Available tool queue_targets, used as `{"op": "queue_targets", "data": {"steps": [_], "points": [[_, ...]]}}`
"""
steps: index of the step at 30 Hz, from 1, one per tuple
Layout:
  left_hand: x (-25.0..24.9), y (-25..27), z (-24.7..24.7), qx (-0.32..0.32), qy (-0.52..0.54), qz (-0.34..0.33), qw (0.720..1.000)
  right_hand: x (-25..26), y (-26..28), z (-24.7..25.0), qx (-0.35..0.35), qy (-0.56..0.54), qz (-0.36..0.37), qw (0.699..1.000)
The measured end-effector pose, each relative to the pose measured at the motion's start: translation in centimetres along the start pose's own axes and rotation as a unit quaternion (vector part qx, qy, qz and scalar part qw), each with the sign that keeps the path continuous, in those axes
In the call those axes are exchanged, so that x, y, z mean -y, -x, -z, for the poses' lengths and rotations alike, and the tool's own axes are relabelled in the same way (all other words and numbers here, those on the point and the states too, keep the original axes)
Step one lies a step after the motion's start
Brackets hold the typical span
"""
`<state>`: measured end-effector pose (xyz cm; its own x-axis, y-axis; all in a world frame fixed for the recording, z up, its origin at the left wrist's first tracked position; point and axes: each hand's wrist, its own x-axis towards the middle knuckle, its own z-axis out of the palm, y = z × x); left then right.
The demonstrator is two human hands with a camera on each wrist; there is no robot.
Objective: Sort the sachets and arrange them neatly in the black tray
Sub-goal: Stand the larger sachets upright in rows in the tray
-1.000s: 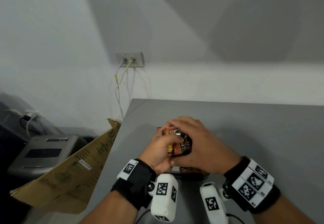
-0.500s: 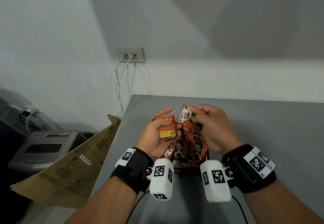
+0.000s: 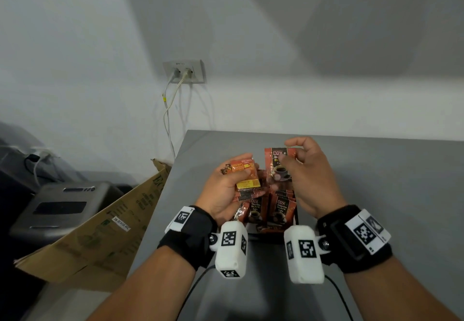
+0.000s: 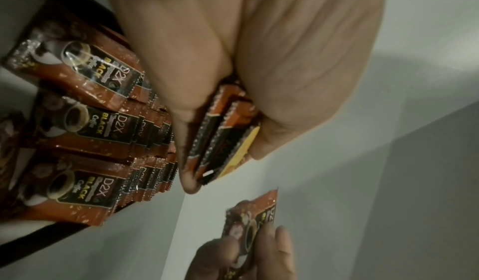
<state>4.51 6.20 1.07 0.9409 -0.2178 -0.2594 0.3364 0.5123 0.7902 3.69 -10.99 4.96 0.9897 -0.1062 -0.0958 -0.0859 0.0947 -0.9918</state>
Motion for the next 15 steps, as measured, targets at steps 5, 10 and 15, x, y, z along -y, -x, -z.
{"op": "queue_targets", "data": {"steps": [5,10,15], "points": [[0.3,-0.7,-0.6,-0.055,-0.088,-0.046,0.994,-1.3,0.3,-0.2,-0.034,0.176,0.105,0.978],[0.7,-1.1,-1.4,-0.093,-0.314,-0.136,0.935,-2.4,0.5,-2.1,0.011,0.199,0.07,0.977],[0.6,-0.5,-0.8,-0.041,-0.382,-0.127,0.915,-2.9,0.5,-2.5,0.04,0.187,0.037,0.981]]}}
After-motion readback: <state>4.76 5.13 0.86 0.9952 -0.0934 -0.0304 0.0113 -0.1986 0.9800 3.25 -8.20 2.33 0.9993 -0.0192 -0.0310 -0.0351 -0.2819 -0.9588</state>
